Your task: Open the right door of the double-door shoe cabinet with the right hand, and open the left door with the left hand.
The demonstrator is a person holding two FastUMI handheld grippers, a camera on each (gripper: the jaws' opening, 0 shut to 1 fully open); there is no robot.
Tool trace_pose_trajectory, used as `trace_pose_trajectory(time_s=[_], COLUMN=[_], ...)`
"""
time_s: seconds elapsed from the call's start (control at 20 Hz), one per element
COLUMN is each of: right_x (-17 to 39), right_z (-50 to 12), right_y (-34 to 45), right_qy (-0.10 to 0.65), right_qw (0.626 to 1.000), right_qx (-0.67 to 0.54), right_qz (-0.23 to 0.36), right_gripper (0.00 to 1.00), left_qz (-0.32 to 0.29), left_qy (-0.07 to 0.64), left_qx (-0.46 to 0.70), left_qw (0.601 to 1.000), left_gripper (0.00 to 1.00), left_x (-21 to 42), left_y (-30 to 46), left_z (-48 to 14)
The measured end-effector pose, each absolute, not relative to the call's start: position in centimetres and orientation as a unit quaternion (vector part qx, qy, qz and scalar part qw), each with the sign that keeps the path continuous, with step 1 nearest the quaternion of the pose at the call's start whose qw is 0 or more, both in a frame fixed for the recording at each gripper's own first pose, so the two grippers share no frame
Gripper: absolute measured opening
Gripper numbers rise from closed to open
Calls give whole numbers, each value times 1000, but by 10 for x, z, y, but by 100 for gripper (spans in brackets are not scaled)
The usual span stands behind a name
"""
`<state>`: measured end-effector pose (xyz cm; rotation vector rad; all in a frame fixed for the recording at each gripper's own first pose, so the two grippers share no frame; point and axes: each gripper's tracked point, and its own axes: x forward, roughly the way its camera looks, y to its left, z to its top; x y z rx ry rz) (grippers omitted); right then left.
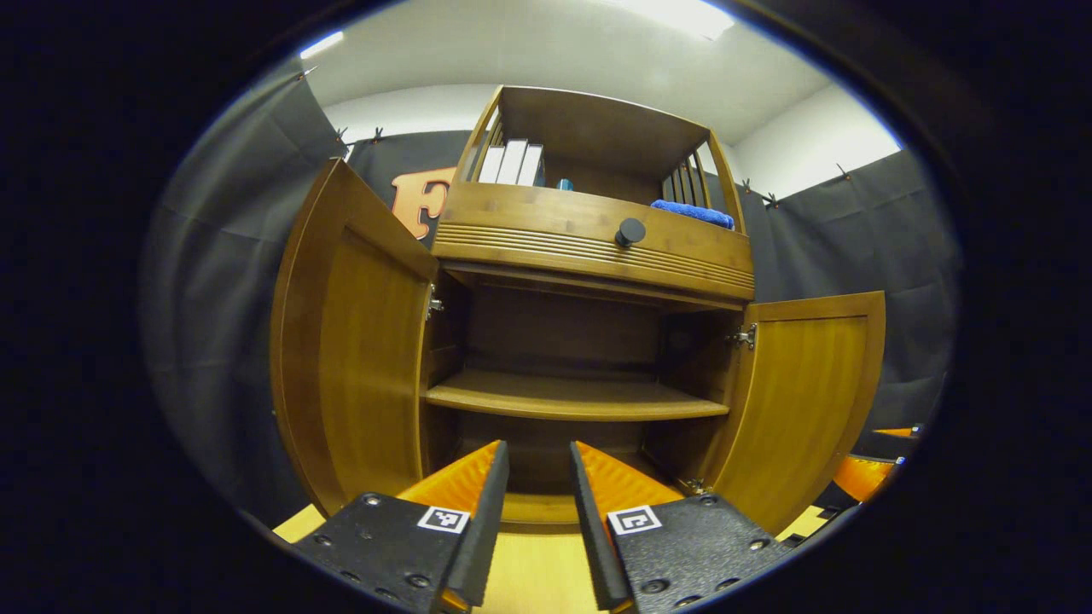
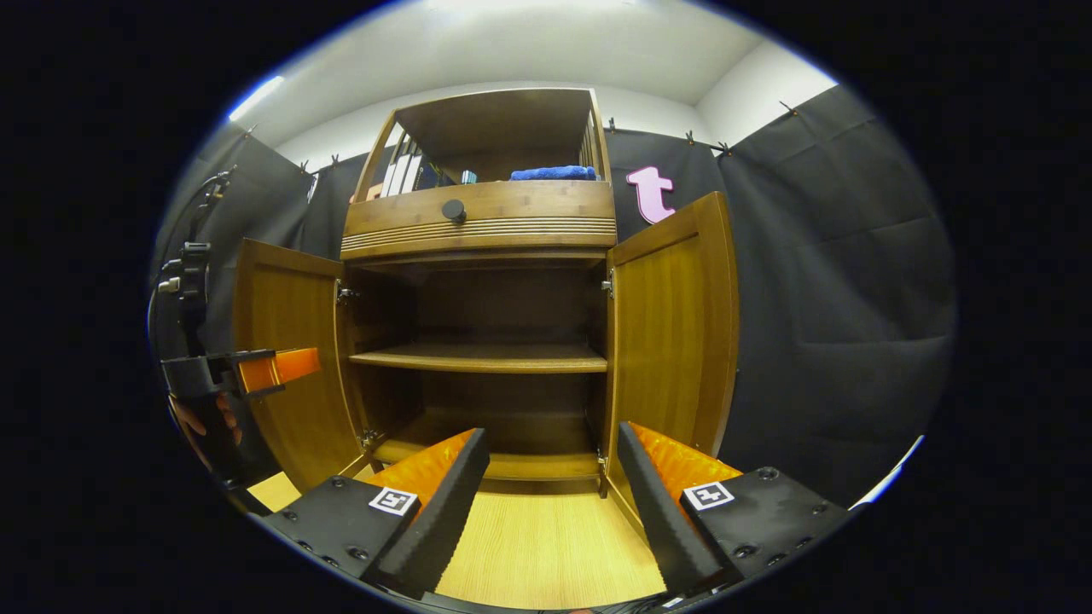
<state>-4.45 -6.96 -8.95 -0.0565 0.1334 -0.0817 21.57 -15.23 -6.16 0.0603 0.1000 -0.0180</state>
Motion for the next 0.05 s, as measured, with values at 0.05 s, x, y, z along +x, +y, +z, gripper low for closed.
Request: trace_pose_trajectory(time_s=[0.05], right_x=[-45], right_z=[-91], right_y=[-71], right_qy=[68], right_qw=[996], right_qx=[-27], right_qz=[-41], right_gripper=[94], left_qz=[-11], left_qy=[48], left_qx=[37], left_qw=[998], left_gripper=[40], left_x=[215], left_y=[-154], left_z=[-62])
